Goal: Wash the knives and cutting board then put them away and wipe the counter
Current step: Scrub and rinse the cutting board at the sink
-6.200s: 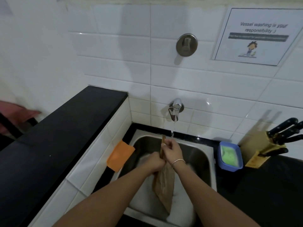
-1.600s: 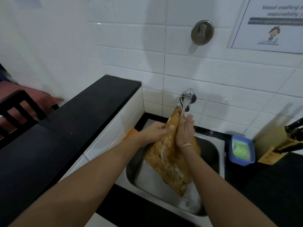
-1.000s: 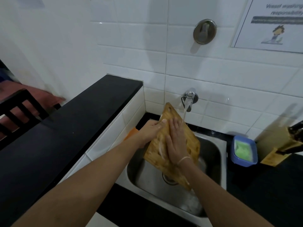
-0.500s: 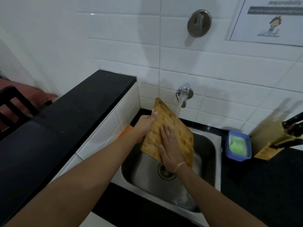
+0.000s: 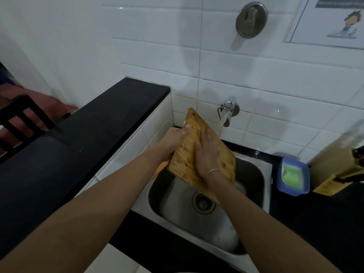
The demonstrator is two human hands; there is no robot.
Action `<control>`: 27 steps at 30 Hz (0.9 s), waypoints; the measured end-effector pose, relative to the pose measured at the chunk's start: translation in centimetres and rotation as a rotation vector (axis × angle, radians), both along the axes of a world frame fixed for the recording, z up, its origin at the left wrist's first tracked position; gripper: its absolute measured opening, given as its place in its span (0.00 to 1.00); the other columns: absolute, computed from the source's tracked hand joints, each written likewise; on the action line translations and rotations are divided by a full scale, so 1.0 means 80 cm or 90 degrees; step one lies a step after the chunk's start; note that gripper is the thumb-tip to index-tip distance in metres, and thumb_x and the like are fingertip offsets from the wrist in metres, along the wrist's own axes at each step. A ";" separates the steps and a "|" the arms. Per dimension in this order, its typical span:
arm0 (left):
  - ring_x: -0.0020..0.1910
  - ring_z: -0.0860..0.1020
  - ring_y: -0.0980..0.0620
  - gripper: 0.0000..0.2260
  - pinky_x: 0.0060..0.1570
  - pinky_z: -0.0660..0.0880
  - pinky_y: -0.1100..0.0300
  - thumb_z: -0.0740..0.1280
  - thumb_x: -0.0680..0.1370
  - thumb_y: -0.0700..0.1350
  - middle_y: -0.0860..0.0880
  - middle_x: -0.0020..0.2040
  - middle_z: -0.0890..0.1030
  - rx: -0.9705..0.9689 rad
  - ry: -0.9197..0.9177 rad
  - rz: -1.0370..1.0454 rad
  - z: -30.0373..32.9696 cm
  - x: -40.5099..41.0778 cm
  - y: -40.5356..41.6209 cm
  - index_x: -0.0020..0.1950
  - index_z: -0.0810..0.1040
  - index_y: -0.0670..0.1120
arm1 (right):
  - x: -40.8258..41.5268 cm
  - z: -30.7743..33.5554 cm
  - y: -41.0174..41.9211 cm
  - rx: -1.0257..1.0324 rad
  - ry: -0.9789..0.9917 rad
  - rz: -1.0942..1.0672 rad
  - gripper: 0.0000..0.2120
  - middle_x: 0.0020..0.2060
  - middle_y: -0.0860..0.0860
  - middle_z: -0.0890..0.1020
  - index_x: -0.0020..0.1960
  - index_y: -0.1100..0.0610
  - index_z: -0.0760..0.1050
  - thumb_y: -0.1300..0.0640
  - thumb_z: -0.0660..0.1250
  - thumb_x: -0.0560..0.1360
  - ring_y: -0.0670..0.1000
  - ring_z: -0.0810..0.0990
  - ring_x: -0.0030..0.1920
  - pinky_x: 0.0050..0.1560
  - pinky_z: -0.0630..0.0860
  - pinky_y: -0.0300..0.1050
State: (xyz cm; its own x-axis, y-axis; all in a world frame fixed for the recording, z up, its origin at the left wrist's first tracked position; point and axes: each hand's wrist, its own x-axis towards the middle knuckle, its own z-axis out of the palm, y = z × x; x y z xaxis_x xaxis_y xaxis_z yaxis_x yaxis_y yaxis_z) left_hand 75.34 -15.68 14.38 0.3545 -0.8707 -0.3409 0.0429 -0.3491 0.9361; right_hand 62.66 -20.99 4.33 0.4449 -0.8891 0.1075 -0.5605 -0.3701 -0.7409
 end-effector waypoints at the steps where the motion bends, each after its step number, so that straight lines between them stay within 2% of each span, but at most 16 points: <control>1: 0.43 0.86 0.47 0.21 0.44 0.83 0.53 0.64 0.84 0.54 0.40 0.49 0.86 0.001 -0.004 0.008 -0.002 0.002 -0.001 0.56 0.82 0.35 | 0.004 0.003 0.018 -0.026 -0.019 0.036 0.30 0.82 0.47 0.45 0.82 0.47 0.42 0.37 0.40 0.83 0.46 0.42 0.81 0.79 0.39 0.50; 3: 0.50 0.85 0.42 0.20 0.51 0.82 0.47 0.64 0.84 0.55 0.38 0.52 0.85 0.009 -0.009 0.028 -0.005 0.008 0.001 0.54 0.83 0.37 | -0.007 -0.008 0.044 -0.062 -0.041 0.088 0.29 0.82 0.45 0.44 0.82 0.46 0.41 0.39 0.42 0.84 0.44 0.41 0.80 0.78 0.37 0.48; 6: 0.50 0.85 0.42 0.19 0.52 0.82 0.48 0.64 0.83 0.56 0.40 0.51 0.86 0.013 0.000 0.051 -0.006 0.021 0.010 0.53 0.82 0.40 | -0.044 -0.055 0.056 -0.062 -0.025 0.131 0.30 0.82 0.44 0.44 0.82 0.45 0.43 0.39 0.44 0.83 0.43 0.39 0.80 0.79 0.36 0.45; 8: 0.48 0.86 0.43 0.18 0.52 0.82 0.48 0.65 0.83 0.56 0.42 0.50 0.86 0.005 -0.002 0.055 -0.005 0.027 0.018 0.51 0.83 0.42 | -0.074 -0.090 0.050 -0.013 -0.005 0.072 0.32 0.81 0.45 0.45 0.82 0.46 0.45 0.36 0.44 0.82 0.45 0.41 0.80 0.79 0.39 0.47; 10: 0.47 0.86 0.46 0.17 0.51 0.83 0.50 0.65 0.83 0.56 0.43 0.49 0.86 -0.002 -0.016 0.052 -0.003 0.030 0.024 0.49 0.83 0.43 | -0.100 -0.115 0.037 0.095 0.024 -0.030 0.33 0.81 0.48 0.46 0.82 0.47 0.44 0.34 0.43 0.81 0.50 0.43 0.81 0.80 0.43 0.52; 12: 0.46 0.86 0.47 0.16 0.51 0.83 0.50 0.66 0.83 0.56 0.45 0.48 0.86 -0.007 -0.006 0.042 -0.001 0.029 0.027 0.49 0.83 0.43 | -0.108 -0.118 0.019 0.184 0.061 -0.073 0.31 0.82 0.50 0.44 0.82 0.49 0.41 0.37 0.43 0.83 0.54 0.42 0.81 0.80 0.44 0.54; 14: 0.48 0.86 0.45 0.17 0.51 0.83 0.49 0.66 0.82 0.56 0.44 0.49 0.86 -0.002 0.013 0.013 0.002 0.020 0.024 0.52 0.83 0.43 | -0.094 -0.095 0.001 0.207 0.074 -0.101 0.30 0.82 0.50 0.44 0.82 0.51 0.41 0.40 0.42 0.85 0.53 0.42 0.81 0.80 0.42 0.55; 17: 0.47 0.86 0.45 0.18 0.46 0.84 0.52 0.65 0.83 0.56 0.44 0.48 0.86 0.023 -0.001 -0.048 0.002 -0.003 0.011 0.54 0.83 0.41 | -0.052 -0.039 -0.030 0.147 0.051 -0.147 0.28 0.82 0.53 0.48 0.82 0.56 0.47 0.45 0.45 0.86 0.55 0.47 0.81 0.80 0.43 0.54; 19: 0.48 0.86 0.42 0.21 0.50 0.84 0.48 0.64 0.83 0.56 0.40 0.49 0.86 0.034 -0.017 -0.070 -0.005 -0.018 -0.001 0.55 0.83 0.38 | -0.025 -0.001 -0.037 0.090 0.012 -0.124 0.27 0.80 0.58 0.55 0.80 0.61 0.54 0.50 0.48 0.86 0.60 0.55 0.78 0.79 0.53 0.61; 20: 0.50 0.86 0.41 0.21 0.52 0.83 0.47 0.64 0.83 0.56 0.40 0.51 0.86 0.040 -0.026 -0.074 -0.009 -0.025 -0.008 0.56 0.84 0.38 | -0.015 0.016 -0.032 0.081 -0.015 -0.105 0.26 0.79 0.59 0.58 0.80 0.61 0.55 0.50 0.49 0.86 0.60 0.58 0.78 0.78 0.57 0.60; 21: 0.50 0.86 0.42 0.21 0.53 0.83 0.48 0.64 0.83 0.56 0.40 0.51 0.86 0.043 -0.031 -0.070 -0.014 -0.030 -0.014 0.56 0.84 0.38 | -0.008 0.028 -0.022 0.054 -0.039 -0.082 0.26 0.79 0.58 0.59 0.80 0.59 0.55 0.49 0.48 0.86 0.58 0.57 0.78 0.78 0.56 0.58; 24: 0.48 0.85 0.47 0.19 0.47 0.82 0.56 0.63 0.84 0.55 0.43 0.49 0.87 0.050 -0.030 -0.043 -0.022 -0.041 -0.028 0.56 0.84 0.40 | -0.012 0.036 0.022 -0.031 -0.122 -0.003 0.28 0.82 0.50 0.52 0.82 0.53 0.49 0.44 0.44 0.85 0.47 0.48 0.81 0.81 0.48 0.52; 27: 0.49 0.85 0.44 0.20 0.54 0.82 0.50 0.64 0.83 0.56 0.42 0.49 0.86 0.082 -0.030 -0.023 -0.028 -0.043 -0.038 0.57 0.83 0.39 | -0.058 0.002 0.040 -0.067 -0.085 0.126 0.30 0.82 0.44 0.47 0.82 0.47 0.44 0.39 0.43 0.83 0.42 0.43 0.80 0.80 0.42 0.48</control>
